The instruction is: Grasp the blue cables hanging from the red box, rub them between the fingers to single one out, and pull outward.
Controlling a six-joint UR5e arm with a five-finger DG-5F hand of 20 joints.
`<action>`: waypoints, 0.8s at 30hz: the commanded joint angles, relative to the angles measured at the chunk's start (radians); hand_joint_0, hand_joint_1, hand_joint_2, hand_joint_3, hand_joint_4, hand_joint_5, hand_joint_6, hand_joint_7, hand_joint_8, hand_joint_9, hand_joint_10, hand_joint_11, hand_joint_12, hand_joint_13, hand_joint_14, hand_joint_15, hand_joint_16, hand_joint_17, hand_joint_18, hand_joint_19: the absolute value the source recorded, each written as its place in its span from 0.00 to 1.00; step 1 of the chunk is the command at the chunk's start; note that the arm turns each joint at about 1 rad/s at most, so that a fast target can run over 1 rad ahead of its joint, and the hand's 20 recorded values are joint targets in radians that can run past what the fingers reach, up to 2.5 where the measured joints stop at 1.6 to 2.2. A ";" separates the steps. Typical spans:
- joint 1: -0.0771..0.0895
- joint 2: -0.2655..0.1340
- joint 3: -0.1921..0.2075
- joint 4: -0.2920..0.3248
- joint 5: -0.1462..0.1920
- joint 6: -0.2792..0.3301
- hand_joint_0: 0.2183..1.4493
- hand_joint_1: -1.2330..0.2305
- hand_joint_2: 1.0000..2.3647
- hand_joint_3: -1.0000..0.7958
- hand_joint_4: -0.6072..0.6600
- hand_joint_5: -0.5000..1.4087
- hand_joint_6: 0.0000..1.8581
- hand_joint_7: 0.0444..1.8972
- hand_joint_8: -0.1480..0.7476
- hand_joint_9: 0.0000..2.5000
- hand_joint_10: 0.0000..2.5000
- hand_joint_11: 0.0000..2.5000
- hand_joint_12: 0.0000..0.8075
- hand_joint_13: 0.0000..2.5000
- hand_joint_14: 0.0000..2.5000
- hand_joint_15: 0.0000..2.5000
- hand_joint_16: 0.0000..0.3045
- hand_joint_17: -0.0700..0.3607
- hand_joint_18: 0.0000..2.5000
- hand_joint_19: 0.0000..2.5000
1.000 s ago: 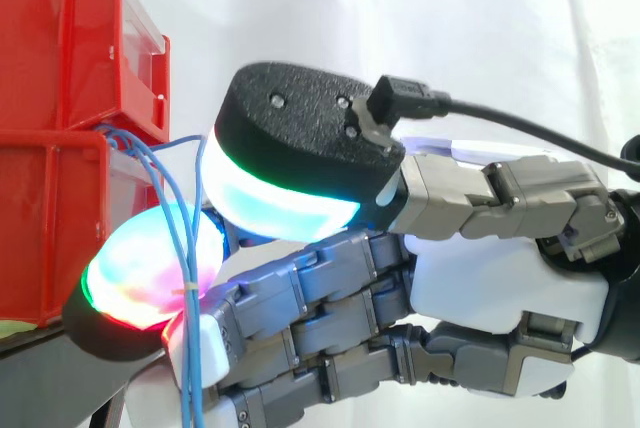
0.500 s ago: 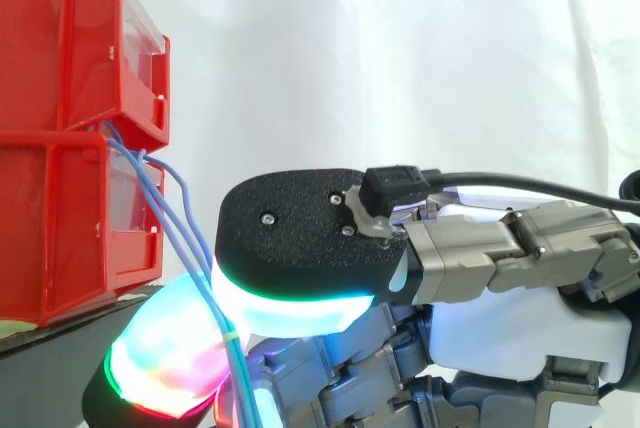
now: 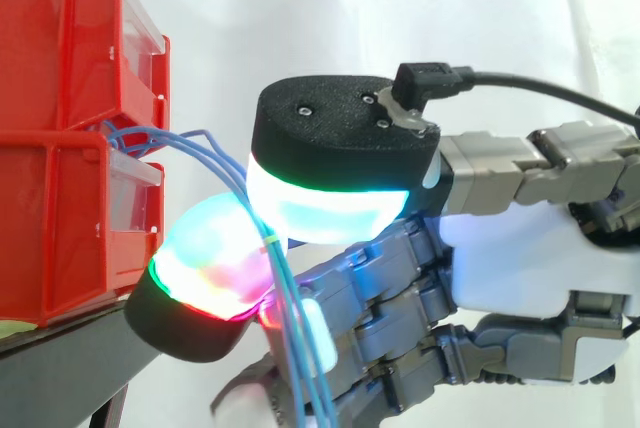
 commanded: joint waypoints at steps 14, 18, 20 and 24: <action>0.006 0.070 0.000 -0.213 -0.005 0.197 0.24 0.36 0.27 0.51 0.49 0.20 0.48 0.57 0.65 0.48 0.00 0.34 0.60 0.41 0.01 0.18 0.23 0.52 0.44 0.16; 0.006 0.081 0.000 -0.261 -0.008 0.223 0.27 0.35 0.13 0.52 0.55 0.20 0.48 0.56 0.65 0.47 0.00 0.34 0.60 0.40 0.01 0.18 0.22 0.52 0.43 0.16; 0.006 0.095 0.000 -0.293 -0.008 0.243 0.27 0.35 0.11 0.51 0.56 0.20 0.48 0.56 0.64 0.47 0.00 0.34 0.60 0.40 0.01 0.18 0.23 0.52 0.43 0.16; 0.006 0.102 0.000 -0.351 -0.009 0.286 0.30 0.35 0.00 0.49 0.61 0.19 0.48 0.56 0.64 0.46 0.00 0.34 0.59 0.40 0.01 0.18 0.22 0.51 0.43 0.17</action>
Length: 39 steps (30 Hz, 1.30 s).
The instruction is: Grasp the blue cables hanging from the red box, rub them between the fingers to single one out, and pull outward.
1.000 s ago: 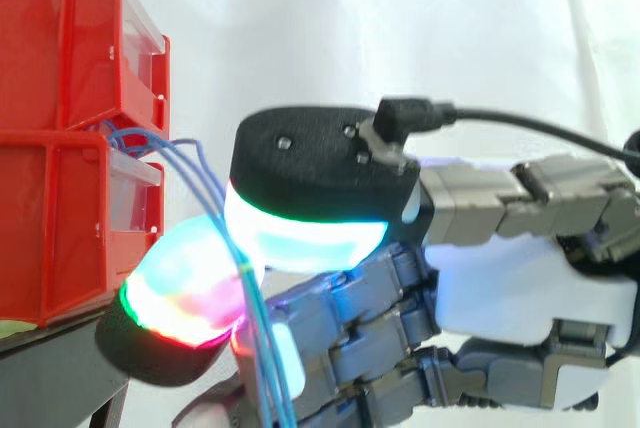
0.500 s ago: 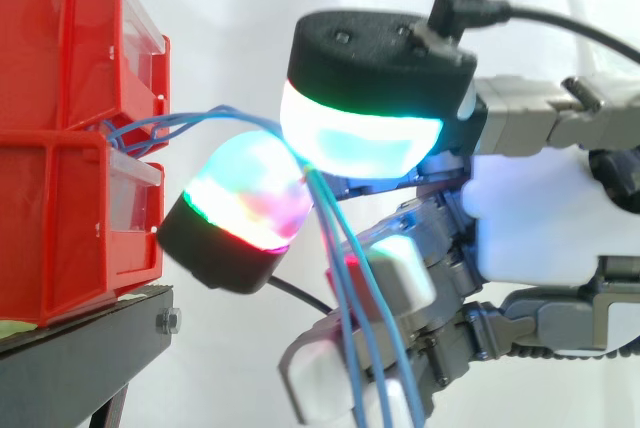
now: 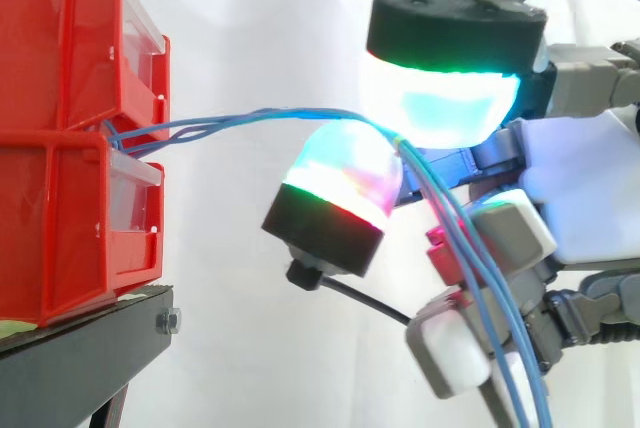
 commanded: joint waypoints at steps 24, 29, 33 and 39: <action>0.000 0.008 0.000 -0.076 -0.002 0.079 0.25 0.39 0.00 0.32 0.67 0.21 0.29 0.65 0.57 0.42 0.01 0.31 0.53 0.36 0.01 0.19 0.19 0.46 0.37 0.20; 0.000 0.008 0.000 -0.076 -0.002 0.079 0.25 0.39 0.00 0.33 0.63 0.21 0.29 0.65 0.57 0.38 0.01 0.32 0.55 0.36 0.01 0.19 0.19 0.46 0.37 0.19; 0.000 0.008 0.000 -0.076 -0.002 0.079 0.25 0.38 0.00 0.32 0.63 0.21 0.29 0.65 0.57 0.33 0.01 0.30 0.55 0.36 0.01 0.19 0.19 0.47 0.37 0.19; 0.000 0.008 0.002 -0.078 -0.002 0.079 0.24 0.32 0.00 0.30 0.67 0.20 0.31 0.61 0.57 0.29 0.00 0.30 0.55 0.34 0.01 0.19 0.19 0.47 0.35 0.19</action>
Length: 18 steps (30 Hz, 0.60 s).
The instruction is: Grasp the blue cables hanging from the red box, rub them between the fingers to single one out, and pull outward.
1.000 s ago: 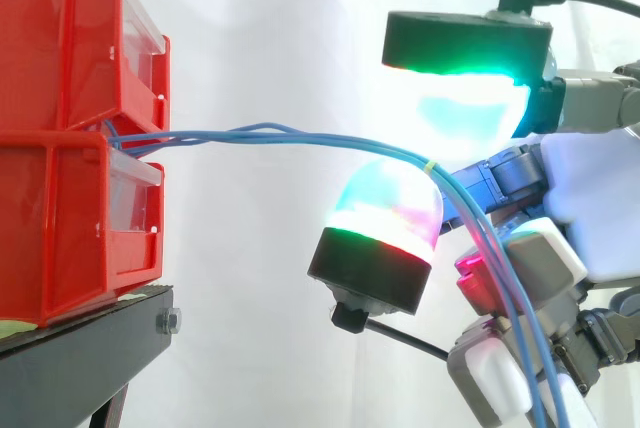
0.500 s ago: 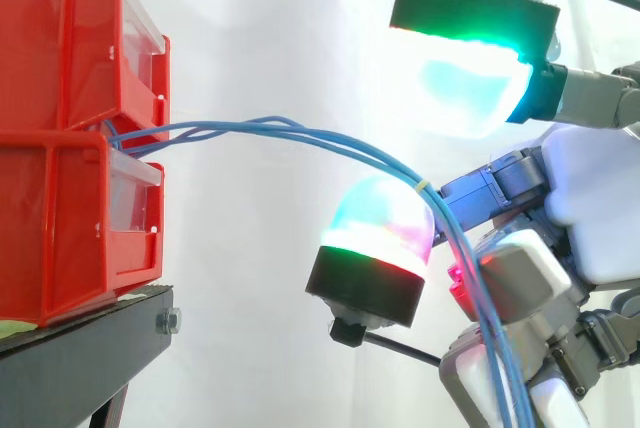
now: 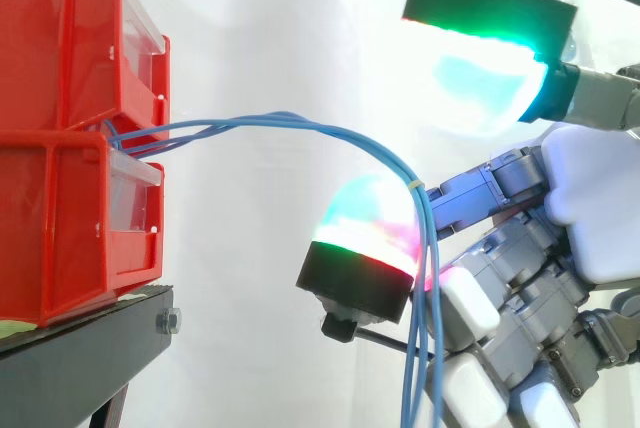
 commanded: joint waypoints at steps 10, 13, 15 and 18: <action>-0.001 0.000 0.001 0.000 0.000 0.000 0.30 0.29 0.01 0.36 0.68 0.16 0.45 0.45 0.57 0.29 0.01 0.33 0.53 0.33 0.01 0.19 0.18 0.46 0.35 0.19; -0.001 0.000 0.001 0.002 0.000 0.000 0.30 0.36 0.01 0.42 0.68 0.17 0.45 0.45 0.60 0.31 0.01 0.31 0.56 0.34 0.01 0.18 0.20 0.48 0.36 0.19; 0.000 0.000 0.001 0.002 0.000 0.000 0.30 0.38 0.01 0.43 0.68 0.17 0.45 0.44 0.61 0.32 0.01 0.32 0.57 0.35 0.01 0.19 0.21 0.50 0.37 0.19; 0.000 0.000 0.001 0.002 0.000 0.000 0.30 0.40 0.01 0.44 0.69 0.17 0.44 0.45 0.62 0.33 0.00 0.31 0.59 0.35 0.01 0.18 0.22 0.51 0.37 0.19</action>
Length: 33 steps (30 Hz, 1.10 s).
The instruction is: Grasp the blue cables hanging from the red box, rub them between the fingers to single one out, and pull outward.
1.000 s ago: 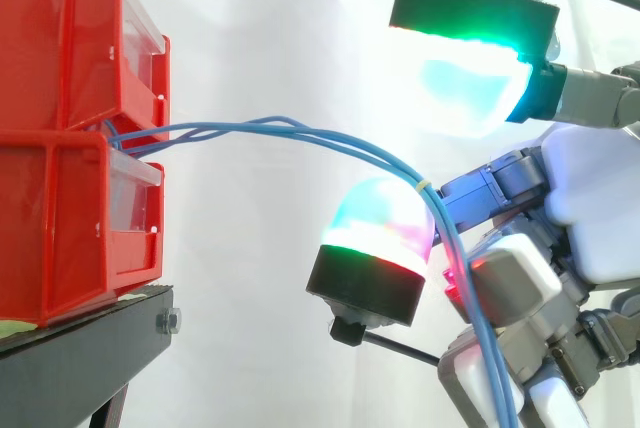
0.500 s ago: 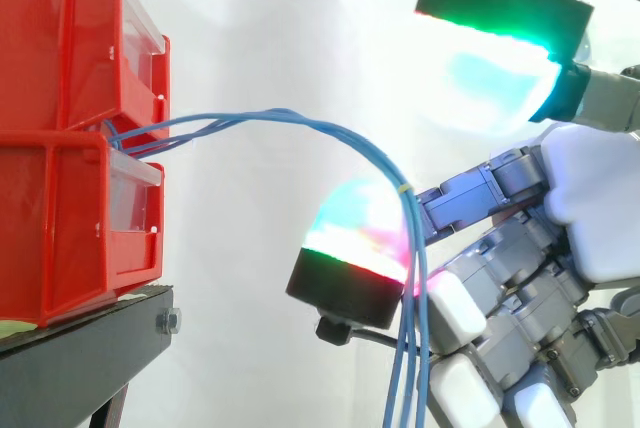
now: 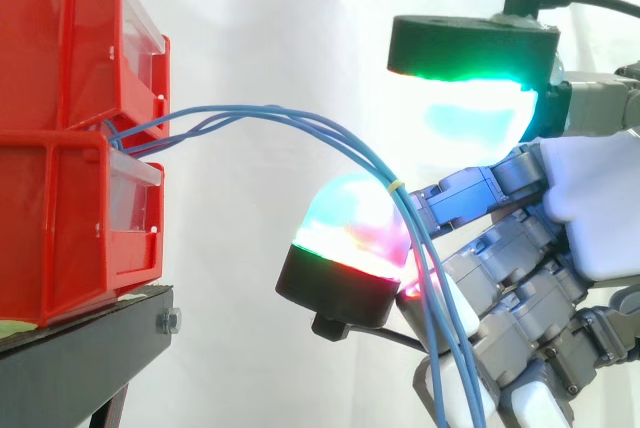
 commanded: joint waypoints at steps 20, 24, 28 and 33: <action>-0.003 0.000 0.021 -0.003 0.000 0.000 0.27 0.30 0.00 0.28 0.69 0.18 0.45 0.49 0.60 0.36 0.01 0.33 0.54 0.36 0.01 0.19 0.19 0.46 0.38 0.19; -0.003 0.000 0.021 -0.003 0.000 0.000 0.27 0.29 0.00 0.28 0.69 0.19 0.46 0.51 0.60 0.39 0.01 0.35 0.54 0.38 0.01 0.19 0.19 0.46 0.40 0.19; -0.003 0.000 0.021 -0.003 0.000 0.000 0.27 0.27 0.00 0.28 0.68 0.19 0.47 0.53 0.61 0.40 0.01 0.35 0.54 0.39 0.01 0.19 0.18 0.45 0.41 0.19; -0.003 0.000 0.020 -0.003 0.002 0.000 0.32 0.26 0.00 0.30 0.64 0.20 0.47 0.56 0.59 0.40 0.01 0.35 0.53 0.39 0.01 0.20 0.18 0.44 0.40 0.19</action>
